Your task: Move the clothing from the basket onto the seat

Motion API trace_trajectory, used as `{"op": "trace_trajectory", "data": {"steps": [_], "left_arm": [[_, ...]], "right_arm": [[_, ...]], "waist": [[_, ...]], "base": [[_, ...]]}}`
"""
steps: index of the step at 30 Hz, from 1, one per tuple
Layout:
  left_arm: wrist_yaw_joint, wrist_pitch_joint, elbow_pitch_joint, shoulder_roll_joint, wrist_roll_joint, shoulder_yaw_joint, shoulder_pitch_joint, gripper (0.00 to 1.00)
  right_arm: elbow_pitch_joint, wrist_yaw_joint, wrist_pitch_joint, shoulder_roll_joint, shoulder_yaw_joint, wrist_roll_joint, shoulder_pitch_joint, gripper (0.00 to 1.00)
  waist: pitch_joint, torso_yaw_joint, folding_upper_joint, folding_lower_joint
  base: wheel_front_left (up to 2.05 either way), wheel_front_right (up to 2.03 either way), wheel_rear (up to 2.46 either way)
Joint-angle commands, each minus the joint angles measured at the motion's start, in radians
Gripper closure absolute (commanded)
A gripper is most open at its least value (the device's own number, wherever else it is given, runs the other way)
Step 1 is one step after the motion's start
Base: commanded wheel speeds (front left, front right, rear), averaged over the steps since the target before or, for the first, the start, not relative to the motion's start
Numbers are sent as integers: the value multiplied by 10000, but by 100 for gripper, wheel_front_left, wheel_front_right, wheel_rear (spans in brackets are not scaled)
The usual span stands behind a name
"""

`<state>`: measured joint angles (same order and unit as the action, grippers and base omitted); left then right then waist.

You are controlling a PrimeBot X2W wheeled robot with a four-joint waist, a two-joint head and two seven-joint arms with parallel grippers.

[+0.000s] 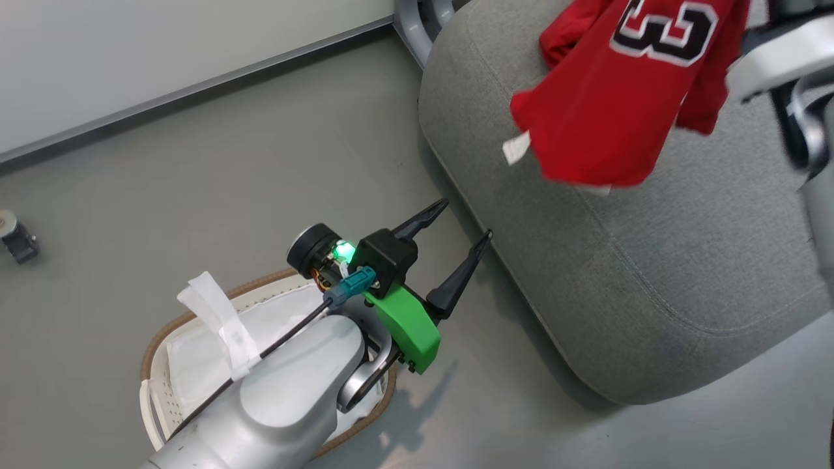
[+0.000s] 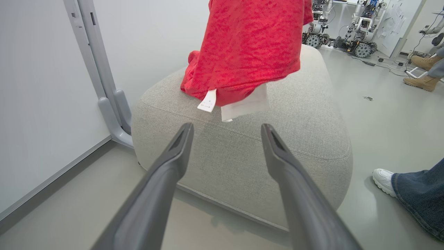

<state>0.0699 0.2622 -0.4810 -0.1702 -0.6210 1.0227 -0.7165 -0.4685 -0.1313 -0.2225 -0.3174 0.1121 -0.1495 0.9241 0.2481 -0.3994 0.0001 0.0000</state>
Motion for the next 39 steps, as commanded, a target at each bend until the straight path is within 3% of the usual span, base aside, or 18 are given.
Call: {"op": "trace_trajectory", "data": {"steps": [1, 9, 16, 24, 34, 35, 36, 37, 38, 39], "left_arm": [[-94, 4, 114, -90, 73, -20, -218, 0], [-459, -191, 1039, -398, 382, 11, -433, 0], [-731, -432, 1850, -654, 657, 112, -643, 0], [-1019, -645, 2388, -950, 767, 158, -544, 0], [-1205, -881, 2603, -1348, 706, 118, -478, 0], [-1223, -893, 2593, -1394, 681, 106, -448, 0], [-1223, -888, 2574, -1428, 656, 88, -429, 0], [-1231, -881, 2549, -1447, 603, 64, -398, 0], [-1238, -868, 2520, -1442, 532, 28, -356, 0], [-1226, -831, 2485, -1431, 464, -7, -320, 0]], "right_arm": [[-159, 12, 179, -348, -181, 7, 584, 100], [-1721, 12, 1420, -2125, -1194, -229, 3497, 100], [-2586, 11, 1715, -2867, -2173, -141, 3941, 100], [-4193, 11, 875, -2354, -3397, 289, 2858, 100], [-5926, 11, -182, -1078, -4062, 951, 1817, 100], [-6007, 11, -237, -998, -4049, 1022, 1726, 73], [-6064, 11, -279, -938, -4033, 1059, 1660, 64], [-6120, 11, -327, -898, -4020, 1091, 1623, 38], [-6131, 11, -346, -869, -3968, 1122, 1621, 1], [-6109, 11, -375, -802, -3890, 1133, 1599, 0]], "waist": [[458, 408, -1, 0], [1617, 1457, -1, 0], [2553, 2168, -1, 0], [3223, 2319, -1, 0], [3368, 2090, -1, 0], [3352, 2054, -1, 0], [3333, 2019, -1, 0], [3304, 1979, -1, 0], [3273, 1945, -1, 0], [3224, 1908, -1, 0]], "base": [[0, 0, 0], [0, 0, 0], [0, 0, 0], [0, 0, 0], [0, 0, 0], [0, 0, 0], [0, 0, 0], [0, 0, 0], [0, 0, 0], [0, 0, 0]]}}
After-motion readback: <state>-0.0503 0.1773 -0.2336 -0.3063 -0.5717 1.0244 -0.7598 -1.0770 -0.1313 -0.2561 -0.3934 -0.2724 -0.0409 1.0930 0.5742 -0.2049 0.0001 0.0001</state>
